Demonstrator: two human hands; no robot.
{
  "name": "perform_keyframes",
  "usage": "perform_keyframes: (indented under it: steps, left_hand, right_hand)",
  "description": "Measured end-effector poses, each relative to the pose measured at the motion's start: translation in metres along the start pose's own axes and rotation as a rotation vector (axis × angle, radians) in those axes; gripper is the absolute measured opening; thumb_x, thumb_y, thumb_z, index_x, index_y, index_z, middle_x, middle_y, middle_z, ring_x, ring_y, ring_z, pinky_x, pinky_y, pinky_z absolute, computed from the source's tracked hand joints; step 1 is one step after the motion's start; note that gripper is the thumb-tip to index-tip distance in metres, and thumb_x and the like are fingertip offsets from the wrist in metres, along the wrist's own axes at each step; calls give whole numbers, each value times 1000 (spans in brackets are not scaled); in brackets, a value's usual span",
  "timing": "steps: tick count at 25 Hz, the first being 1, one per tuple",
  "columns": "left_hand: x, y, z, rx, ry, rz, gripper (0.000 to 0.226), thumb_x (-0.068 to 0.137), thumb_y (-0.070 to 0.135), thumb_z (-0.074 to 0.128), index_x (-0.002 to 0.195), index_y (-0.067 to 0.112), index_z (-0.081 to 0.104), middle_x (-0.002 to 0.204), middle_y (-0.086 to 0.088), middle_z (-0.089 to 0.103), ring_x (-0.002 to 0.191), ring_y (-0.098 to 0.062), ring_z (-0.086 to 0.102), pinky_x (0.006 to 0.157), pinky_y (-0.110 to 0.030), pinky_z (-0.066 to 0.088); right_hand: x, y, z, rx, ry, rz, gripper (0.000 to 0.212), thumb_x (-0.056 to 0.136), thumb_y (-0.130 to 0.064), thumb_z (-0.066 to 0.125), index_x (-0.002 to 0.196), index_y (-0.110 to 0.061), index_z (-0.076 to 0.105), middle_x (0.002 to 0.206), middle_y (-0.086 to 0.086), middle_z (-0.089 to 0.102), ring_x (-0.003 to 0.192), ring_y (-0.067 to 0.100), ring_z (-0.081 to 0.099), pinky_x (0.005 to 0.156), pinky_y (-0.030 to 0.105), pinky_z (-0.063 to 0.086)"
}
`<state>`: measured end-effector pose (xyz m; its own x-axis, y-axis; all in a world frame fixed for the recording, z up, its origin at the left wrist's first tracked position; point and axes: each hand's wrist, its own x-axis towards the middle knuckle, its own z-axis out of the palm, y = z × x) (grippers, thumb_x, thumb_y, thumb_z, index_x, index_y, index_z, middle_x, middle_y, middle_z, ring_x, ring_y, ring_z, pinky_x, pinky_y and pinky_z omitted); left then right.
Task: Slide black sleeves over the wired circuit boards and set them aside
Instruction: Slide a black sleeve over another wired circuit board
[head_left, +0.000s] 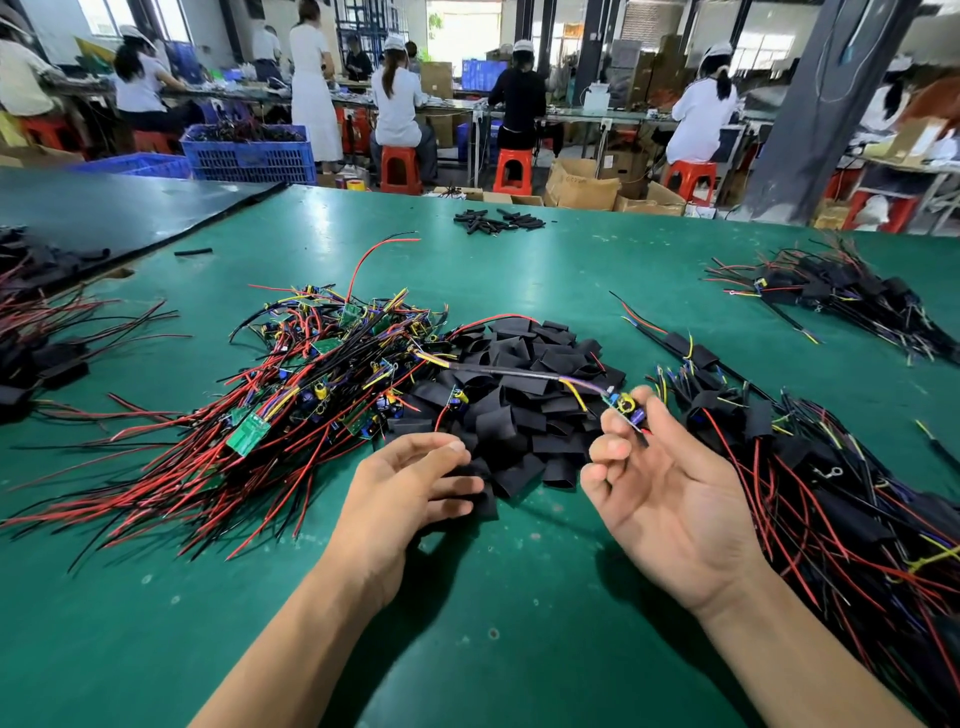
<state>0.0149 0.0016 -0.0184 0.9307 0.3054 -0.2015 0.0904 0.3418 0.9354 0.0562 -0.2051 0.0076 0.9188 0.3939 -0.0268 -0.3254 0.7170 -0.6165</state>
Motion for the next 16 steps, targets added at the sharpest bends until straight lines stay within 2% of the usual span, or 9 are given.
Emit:
perform_keyframes:
  steps: [3,4,7,8,11,14,16]
  left_hand:
    - [-1,1,0,3,-6,3,10,92,8,67,101,3,69,104,-21,73,78,-29,73,65,-31,59]
    - [-2,2,0,19,-31,11,12,91,10,68,101,4,69,104,-21,73,77,-28,73,64,-31,58]
    - [-6,3,2,30,-183,42,29,82,21,76,107,7,71,106,-19,73,79,-26,71,62,-27,57]
    - [-8,3,3,22,-241,48,33,79,23,80,107,7,72,106,-18,74,80,-25,71,62,-27,57]
    - [-10,3,5,17,-357,53,37,77,24,78,110,10,72,101,-21,73,78,-24,69,60,-27,56]
    - [-10,1,5,87,-392,98,31,76,21,79,106,18,74,89,-15,71,74,-23,67,59,-28,53]
    - [-10,0,6,84,-365,131,26,74,15,85,98,17,75,85,-13,71,70,-22,66,56,-27,52]
  right_hand:
    - [0,0,-1,-62,-48,20,29,87,-24,58,114,-27,69,82,-5,60,64,8,57,60,24,52]
    - [0,3,-2,-114,-55,38,29,85,-24,60,113,-26,68,82,-5,60,64,8,58,60,23,52]
    - [-1,18,-3,-322,-62,74,13,77,-19,74,89,-25,75,79,-1,66,61,10,61,58,23,51]
    - [-1,23,-4,-375,-75,92,15,72,-18,81,85,-23,77,78,1,68,60,12,62,57,23,51]
    - [-1,34,-7,-496,-126,126,26,67,-13,87,92,-19,78,76,6,70,61,15,64,58,25,52]
    - [0,37,-10,-579,-95,81,24,70,-17,85,93,-19,77,77,10,71,61,18,66,61,26,52]
    - [1,39,-11,-617,-70,34,19,72,-18,82,90,-21,76,80,11,72,61,21,66,60,27,52]
